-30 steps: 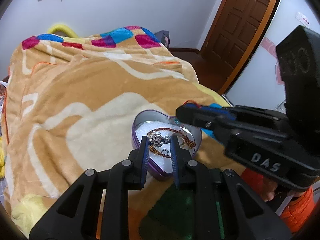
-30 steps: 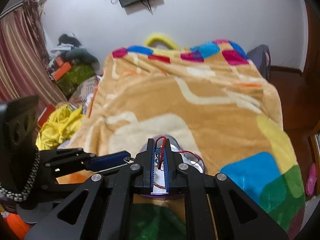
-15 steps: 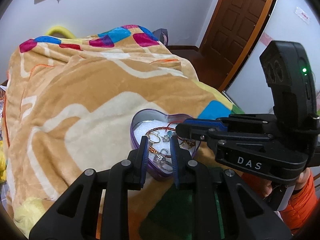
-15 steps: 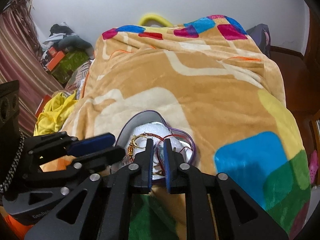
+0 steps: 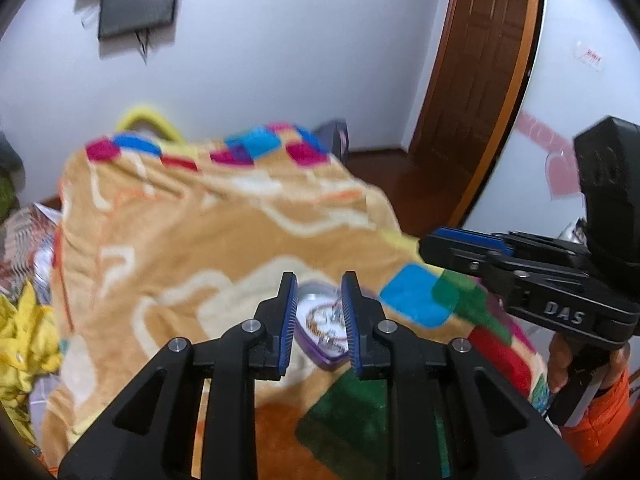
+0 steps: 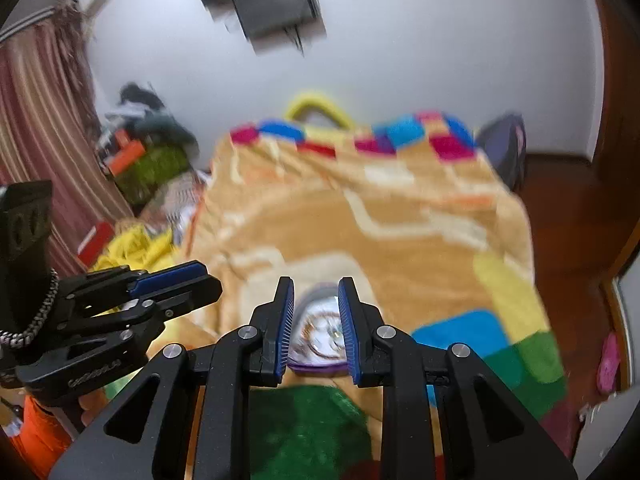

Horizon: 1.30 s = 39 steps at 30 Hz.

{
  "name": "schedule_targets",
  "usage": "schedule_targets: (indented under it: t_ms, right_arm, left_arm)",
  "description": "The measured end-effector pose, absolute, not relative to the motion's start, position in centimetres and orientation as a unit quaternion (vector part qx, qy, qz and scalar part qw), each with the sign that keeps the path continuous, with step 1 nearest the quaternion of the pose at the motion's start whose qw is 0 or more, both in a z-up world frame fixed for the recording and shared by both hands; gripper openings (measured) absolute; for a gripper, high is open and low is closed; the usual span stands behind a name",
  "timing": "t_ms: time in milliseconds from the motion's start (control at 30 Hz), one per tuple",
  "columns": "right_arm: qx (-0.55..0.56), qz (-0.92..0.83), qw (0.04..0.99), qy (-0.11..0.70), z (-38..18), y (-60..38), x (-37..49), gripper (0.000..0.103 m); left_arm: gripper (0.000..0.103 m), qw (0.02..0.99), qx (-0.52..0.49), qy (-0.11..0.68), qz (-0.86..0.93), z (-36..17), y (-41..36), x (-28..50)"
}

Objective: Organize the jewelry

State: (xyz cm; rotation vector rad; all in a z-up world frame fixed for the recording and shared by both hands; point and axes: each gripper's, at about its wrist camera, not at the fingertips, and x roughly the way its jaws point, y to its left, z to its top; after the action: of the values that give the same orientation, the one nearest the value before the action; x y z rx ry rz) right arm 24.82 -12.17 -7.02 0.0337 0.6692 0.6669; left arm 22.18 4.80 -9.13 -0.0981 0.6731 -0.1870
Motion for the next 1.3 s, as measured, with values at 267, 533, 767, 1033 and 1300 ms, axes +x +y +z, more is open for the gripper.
schedule_targets:
  t_ms: [267, 533, 767, 1033, 1300]
  right_arm:
    - [0.006, 0.308, 0.936, 0.173, 0.2, -14.0, 16.7, 0.021]
    - [0.015, 0.274, 0.960, 0.059, 3.2, -15.5, 9.9, 0.042]
    - [0.007, 0.230, 0.973, 0.014, 3.4, -15.3, 7.3, 0.073]
    - [0.004, 0.197, 0.980, 0.013, 3.4, -14.9, 6.2, 0.098]
    - [0.008, 0.196, 0.980, 0.029, 2.5, -15.8, 5.9, 0.098]
  left_arm:
    - [0.034, 0.978, -0.021, 0.197, -0.068, -1.2, 3.4, 14.5]
    - [0.068, 0.994, -0.015, 0.100, -0.043, 2.5, 2.3, 7.6]
    - [0.089, 0.997, -0.016, 0.069, -0.021, 2.7, 2.1, 4.8]
    - [0.093, 0.998, -0.022, 0.065, -0.009, 2.3, 1.7, 2.8]
    - [0.094, 0.997, -0.026, 0.071, -0.005, 1.9, 1.7, 2.6]
